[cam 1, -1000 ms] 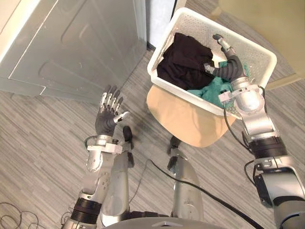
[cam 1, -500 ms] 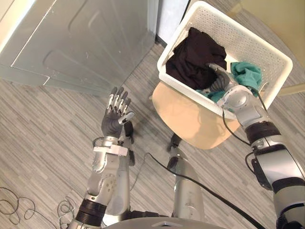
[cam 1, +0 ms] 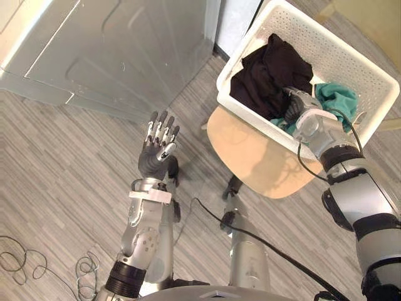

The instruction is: Pick up the laundry basket with both hands and put the clothes into the washing machine.

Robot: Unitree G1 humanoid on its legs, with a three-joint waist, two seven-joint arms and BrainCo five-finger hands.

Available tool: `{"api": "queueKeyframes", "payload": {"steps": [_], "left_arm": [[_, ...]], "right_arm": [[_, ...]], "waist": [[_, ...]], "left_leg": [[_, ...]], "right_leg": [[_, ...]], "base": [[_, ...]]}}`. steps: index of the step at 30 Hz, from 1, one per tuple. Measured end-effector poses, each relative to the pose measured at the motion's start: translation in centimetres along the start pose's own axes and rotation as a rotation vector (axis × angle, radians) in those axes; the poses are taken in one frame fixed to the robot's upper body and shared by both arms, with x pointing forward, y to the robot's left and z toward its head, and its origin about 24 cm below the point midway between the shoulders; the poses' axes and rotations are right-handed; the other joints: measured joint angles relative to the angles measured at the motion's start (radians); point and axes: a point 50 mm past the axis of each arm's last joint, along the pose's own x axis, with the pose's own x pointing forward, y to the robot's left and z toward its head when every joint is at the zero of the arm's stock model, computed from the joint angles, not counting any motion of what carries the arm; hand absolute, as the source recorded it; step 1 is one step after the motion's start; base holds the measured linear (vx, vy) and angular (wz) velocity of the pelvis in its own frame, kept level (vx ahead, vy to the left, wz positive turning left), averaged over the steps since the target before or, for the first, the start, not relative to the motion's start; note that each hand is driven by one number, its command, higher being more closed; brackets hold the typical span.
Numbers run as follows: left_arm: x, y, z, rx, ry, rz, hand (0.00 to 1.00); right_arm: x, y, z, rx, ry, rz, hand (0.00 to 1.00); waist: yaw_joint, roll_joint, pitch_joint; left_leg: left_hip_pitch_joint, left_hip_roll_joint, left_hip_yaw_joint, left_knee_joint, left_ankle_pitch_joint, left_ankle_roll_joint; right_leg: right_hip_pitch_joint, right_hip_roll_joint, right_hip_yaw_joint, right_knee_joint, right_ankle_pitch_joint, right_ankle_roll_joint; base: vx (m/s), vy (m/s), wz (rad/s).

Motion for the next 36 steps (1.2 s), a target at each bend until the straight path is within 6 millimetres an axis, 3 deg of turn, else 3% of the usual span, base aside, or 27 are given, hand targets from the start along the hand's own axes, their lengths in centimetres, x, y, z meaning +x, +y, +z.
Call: {"api": "queueKeyframes", "payload": {"steps": [5, 6, 12, 18, 23, 26, 28, 30, 33, 36], "left_arm": [[0.1, -0.8, 0.4, -0.044, -0.031, -0.018, 0.00], [0.1, -0.9, 0.6, -0.045, -0.037, -0.028, 0.00], [-0.1, -1.1, 0.8, -0.049, -0.044, -0.039, 0.00], [-0.2, -0.9, 0.8, -0.047, -0.044, -0.028, 0.00], [-0.1, -0.6, 1.0, -0.041, -0.056, 0.005, 0.00], [0.0, -0.4, 1.3, -0.057, -0.075, 0.031, 0.00], [0.0, -0.3, 1.5, -0.058, -0.090, 0.042, 0.00], [0.2, -0.4, 1.7, -0.050, -0.098, 0.043, 0.00], [0.5, -0.5, 1.9, -0.046, -0.108, 0.038, 0.00], [0.8, -0.7, 2.1, -0.032, -0.109, 0.019, 0.00]], "right_arm": [[0.1, 0.3, 0.0, -0.041, 0.024, 0.004, 0.00], [0.1, 0.4, -0.1, -0.064, 0.033, 0.006, 1.00], [0.0, 1.2, -0.1, -0.100, 0.037, 0.003, 1.00], [-0.4, 2.6, -0.3, -0.033, 0.031, 0.011, 1.00], [-1.4, 4.1, 0.5, -0.035, -0.008, -0.122, 1.00], [-1.5, 2.6, 1.2, 0.039, -0.004, -0.253, 1.00], [-1.9, 0.5, 1.9, 0.116, -0.032, -0.382, 1.00], [-2.9, -2.9, 2.8, 0.271, -0.075, -0.576, 1.00], [-4.6, -5.7, 3.4, 0.417, -0.115, -0.773, 1.00], [-5.4, -6.4, 3.5, 0.484, -0.124, -0.848, 1.00]], "waist": [[0.005, 0.011, -0.007], [0.008, 0.016, -0.010], [0.009, 0.042, -0.028], [0.014, 0.043, -0.032], [0.000, 0.042, -0.032], [-0.006, 0.042, -0.032], [-0.007, 0.042, -0.031], [-0.018, 0.041, -0.031], [-0.035, 0.037, -0.029], [-0.041, 0.034, -0.026]], "left_leg": [[0.000, 0.000, 0.002, -0.020, 0.009, -0.001], [0.001, -0.001, 0.001, -0.020, 0.009, -0.001], [0.007, -0.004, -0.004, -0.031, 0.010, -0.005], [0.035, -0.002, -0.004, -0.032, 0.005, -0.011], [0.041, -0.001, 0.003, -0.029, 0.007, -0.007], [0.038, -0.001, 0.009, -0.026, 0.010, -0.003], [0.037, -0.001, 0.016, -0.024, 0.011, -0.003], [0.034, -0.001, 0.020, -0.014, 0.011, -0.002], [0.035, -0.004, 0.013, -0.004, 0.009, -0.001], [0.034, -0.007, 0.015, 0.006, -0.004, -0.002]], "right_leg": [[0.000, 0.004, -0.001, -0.019, 0.011, -0.001], [0.000, 0.004, -0.001, -0.018, 0.010, -0.001], [0.000, 0.001, -0.003, -0.005, 0.001, -0.001], [0.002, -0.007, 0.000, 0.055, -0.037, 0.001], [-0.002, -0.007, 0.007, 0.066, -0.042, 0.000], [-0.019, -0.010, 0.018, 0.088, -0.048, -0.002], [-0.029, -0.011, 0.027, 0.096, -0.048, -0.002], [-0.035, -0.014, 0.029, 0.107, -0.052, -0.003], [-0.036, -0.022, 0.028, 0.132, -0.067, -0.002], [-0.043, -0.030, 0.032, 0.151, -0.079, 0.004]], "base": [[0.01, 0.004, -0.01], [0.00, 0.000, 0.00], [0.01, 0.009, 0.02], [0.01, 0.000, 0.00], [0.02, -0.012, -0.03], [0.02, -0.021, -0.05], [0.00, -0.027, -0.10], [0.00, -0.013, -0.03], [0.00, -0.029, 0.06], [0.00, -0.033, 0.00]]}}
